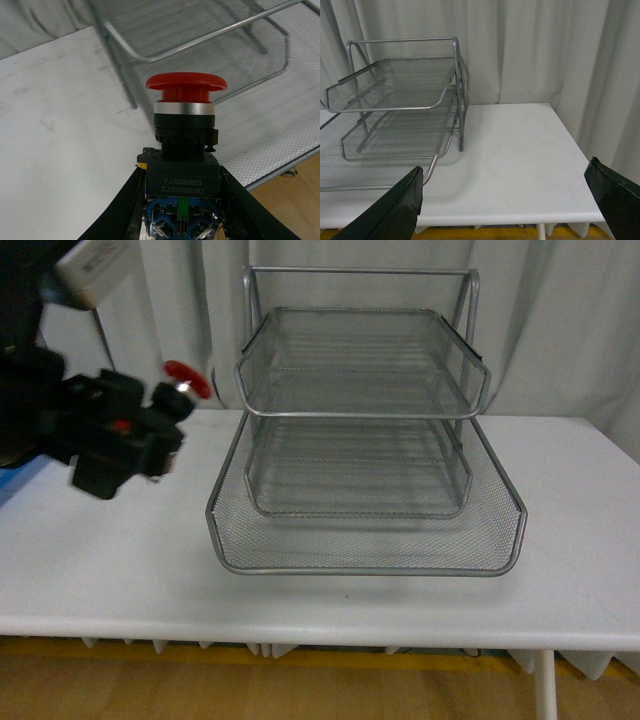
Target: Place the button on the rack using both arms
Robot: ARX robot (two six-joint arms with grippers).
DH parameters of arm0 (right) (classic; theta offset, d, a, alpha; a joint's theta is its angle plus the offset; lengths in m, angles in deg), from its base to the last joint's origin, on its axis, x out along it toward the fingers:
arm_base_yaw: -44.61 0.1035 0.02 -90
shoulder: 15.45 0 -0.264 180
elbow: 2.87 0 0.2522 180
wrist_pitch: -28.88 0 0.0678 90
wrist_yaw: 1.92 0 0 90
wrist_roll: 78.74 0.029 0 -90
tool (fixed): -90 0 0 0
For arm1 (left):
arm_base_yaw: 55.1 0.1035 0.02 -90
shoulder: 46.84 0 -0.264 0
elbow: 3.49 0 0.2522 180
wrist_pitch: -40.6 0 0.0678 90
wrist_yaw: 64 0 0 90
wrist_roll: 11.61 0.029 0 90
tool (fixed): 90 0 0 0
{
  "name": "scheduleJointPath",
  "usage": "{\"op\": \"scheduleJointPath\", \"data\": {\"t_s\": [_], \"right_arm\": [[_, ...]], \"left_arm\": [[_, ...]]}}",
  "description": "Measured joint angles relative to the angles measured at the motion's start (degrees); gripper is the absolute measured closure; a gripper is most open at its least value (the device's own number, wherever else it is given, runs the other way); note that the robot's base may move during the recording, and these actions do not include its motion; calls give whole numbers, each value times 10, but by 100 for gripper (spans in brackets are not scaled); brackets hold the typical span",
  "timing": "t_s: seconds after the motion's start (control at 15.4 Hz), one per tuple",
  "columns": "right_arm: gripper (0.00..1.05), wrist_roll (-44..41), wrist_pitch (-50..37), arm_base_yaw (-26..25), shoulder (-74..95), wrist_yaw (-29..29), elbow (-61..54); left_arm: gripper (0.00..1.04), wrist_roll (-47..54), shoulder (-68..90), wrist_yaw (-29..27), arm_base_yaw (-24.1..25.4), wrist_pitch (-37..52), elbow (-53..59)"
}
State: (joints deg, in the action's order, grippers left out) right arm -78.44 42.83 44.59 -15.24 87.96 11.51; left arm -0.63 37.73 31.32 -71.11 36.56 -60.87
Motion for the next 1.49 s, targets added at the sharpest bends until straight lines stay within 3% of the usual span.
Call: {"op": "scheduleJointPath", "data": {"t_s": [0.19,0.39,0.84,0.97,1.36,1.49], "right_arm": [[6,0,0,0,0,0,0],[6,0,0,0,0,0,0],[6,0,0,0,0,0,0],[6,0,0,0,0,0,0],[6,0,0,0,0,0,0],[6,0,0,0,0,0,0]], "left_arm": [[69,10,84,-12,-83,-36,-97],[69,41,163,-2,-125,-86,-199],[69,214,348,3,-107,-273,-445],[69,216,390,-4,-103,-297,-492],[7,131,408,12,-98,-321,-529],[7,100,379,30,-89,-309,-500]]}}
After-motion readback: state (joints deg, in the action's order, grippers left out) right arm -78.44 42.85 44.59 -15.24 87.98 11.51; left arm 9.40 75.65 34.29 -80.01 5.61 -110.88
